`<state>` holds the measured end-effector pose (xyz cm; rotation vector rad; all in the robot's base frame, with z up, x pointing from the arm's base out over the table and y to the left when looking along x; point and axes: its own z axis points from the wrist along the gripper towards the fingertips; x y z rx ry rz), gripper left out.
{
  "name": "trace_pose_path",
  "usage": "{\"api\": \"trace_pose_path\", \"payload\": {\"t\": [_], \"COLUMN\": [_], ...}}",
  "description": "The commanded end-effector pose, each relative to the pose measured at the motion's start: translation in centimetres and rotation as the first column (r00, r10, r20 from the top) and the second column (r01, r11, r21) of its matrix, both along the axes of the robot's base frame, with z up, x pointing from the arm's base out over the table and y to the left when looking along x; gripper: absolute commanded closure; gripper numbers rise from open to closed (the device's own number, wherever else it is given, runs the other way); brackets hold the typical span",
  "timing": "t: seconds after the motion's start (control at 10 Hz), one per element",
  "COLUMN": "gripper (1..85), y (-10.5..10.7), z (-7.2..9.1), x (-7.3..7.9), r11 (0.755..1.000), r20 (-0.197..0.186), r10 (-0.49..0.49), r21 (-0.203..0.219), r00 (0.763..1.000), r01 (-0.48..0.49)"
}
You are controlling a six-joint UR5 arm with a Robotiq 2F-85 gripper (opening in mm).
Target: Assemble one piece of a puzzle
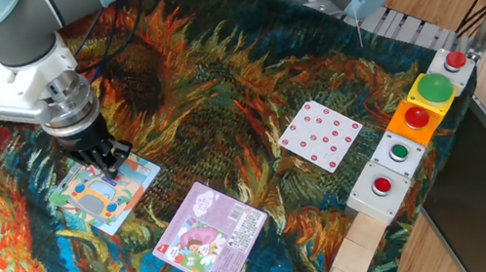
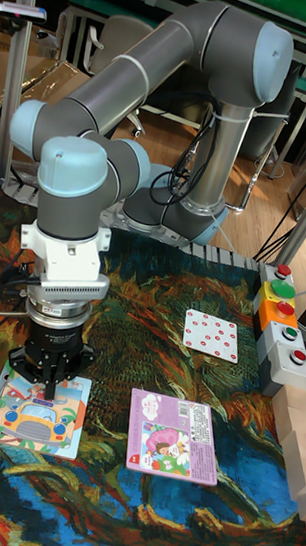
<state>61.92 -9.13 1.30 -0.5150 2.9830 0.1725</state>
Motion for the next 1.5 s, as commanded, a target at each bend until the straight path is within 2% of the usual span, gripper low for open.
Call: {"api": "trace_pose_path", "payload": {"t": [0.0,0.4,0.8,1.4], "gripper": [84.3,84.3,84.3,84.3], "y": [-0.4,-0.4,0.5,0.5], "z": [0.3,0.3,0.6,0.0], "x": [1.6,0.9,0.8,1.1], "r11": [1.000,1.000,0.999,0.999], "r20": [0.054,0.033,0.035,0.052], "r10": [0.025,0.024,0.024,0.034], "r21": [-0.014,-0.001,0.027,0.022], "r00": [0.998,0.999,0.999,0.998], "r01": [-0.024,-0.024,-0.025,-0.035]}}
